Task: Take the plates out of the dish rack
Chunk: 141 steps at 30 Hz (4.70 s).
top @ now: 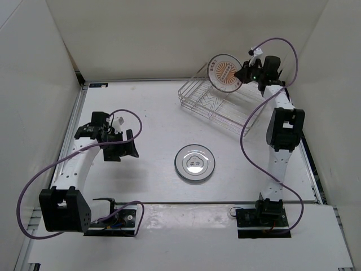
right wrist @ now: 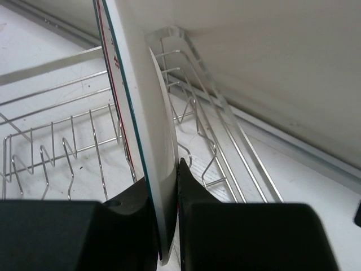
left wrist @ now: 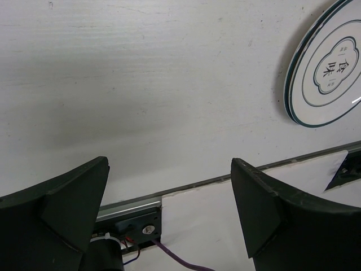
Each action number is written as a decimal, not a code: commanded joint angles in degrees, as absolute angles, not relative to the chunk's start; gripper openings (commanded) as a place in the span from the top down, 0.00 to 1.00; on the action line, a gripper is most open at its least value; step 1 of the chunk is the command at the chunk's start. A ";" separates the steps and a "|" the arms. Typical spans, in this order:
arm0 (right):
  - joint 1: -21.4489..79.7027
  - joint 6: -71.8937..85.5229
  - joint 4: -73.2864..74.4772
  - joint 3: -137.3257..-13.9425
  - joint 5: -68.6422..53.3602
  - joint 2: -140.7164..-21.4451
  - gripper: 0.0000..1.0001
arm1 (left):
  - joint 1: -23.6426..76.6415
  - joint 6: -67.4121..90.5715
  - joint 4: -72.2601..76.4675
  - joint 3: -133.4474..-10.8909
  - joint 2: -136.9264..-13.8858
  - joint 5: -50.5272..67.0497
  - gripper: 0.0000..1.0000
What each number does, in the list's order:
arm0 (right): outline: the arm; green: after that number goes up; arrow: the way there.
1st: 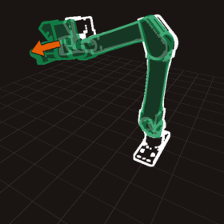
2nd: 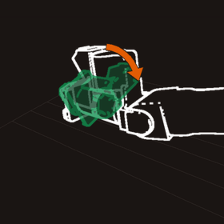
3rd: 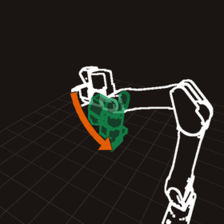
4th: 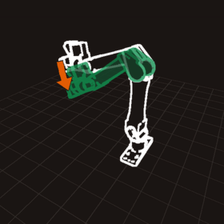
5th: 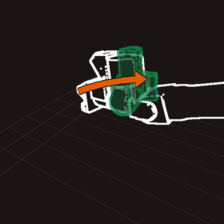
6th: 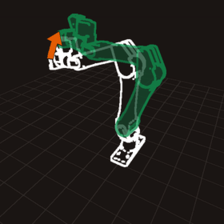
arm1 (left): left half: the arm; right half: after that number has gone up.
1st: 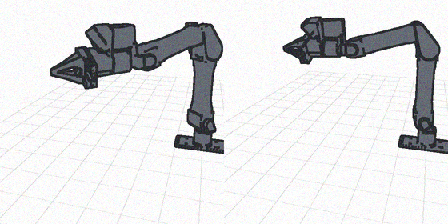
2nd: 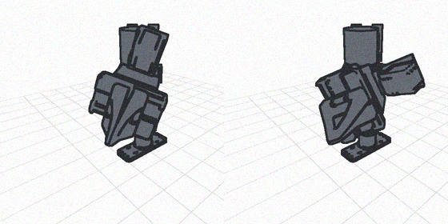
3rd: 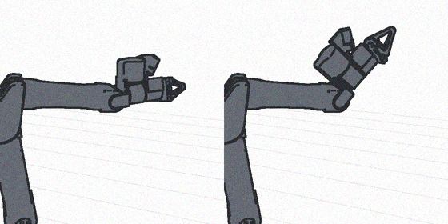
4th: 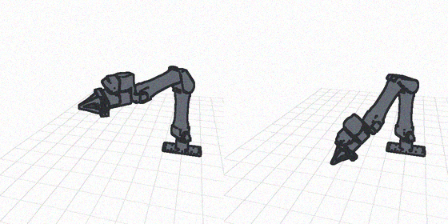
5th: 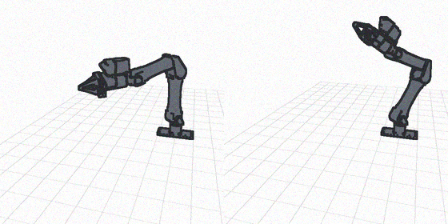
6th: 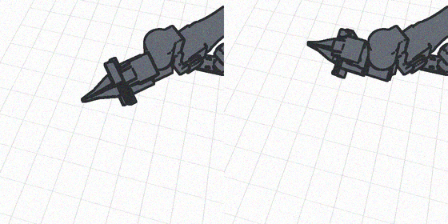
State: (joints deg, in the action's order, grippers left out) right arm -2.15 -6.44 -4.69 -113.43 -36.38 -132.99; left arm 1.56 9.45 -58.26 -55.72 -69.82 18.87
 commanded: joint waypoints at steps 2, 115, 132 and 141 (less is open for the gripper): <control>-1.58 -5.52 -8.26 -113.29 -38.34 -123.23 1.00 | 1.23 8.53 -57.57 -54.93 -66.45 20.39 0.00; 18.20 29.28 10.28 -77.87 -49.40 -93.96 0.10 | -7.82 38.15 -28.38 -46.06 -83.32 34.02 0.88; 14.51 27.41 30.22 -87.79 -30.95 -91.75 0.10 | -7.82 34.45 -45.85 -37.44 -74.99 20.67 0.03; 11.69 31.73 45.79 -93.96 -3.80 -91.50 0.10 | -7.47 24.18 -51.15 -53.58 -66.54 22.94 0.00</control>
State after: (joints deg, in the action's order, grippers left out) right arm 12.16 30.22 39.48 -92.16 -16.78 -93.60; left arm -7.97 29.63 -50.17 -45.98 -70.17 21.74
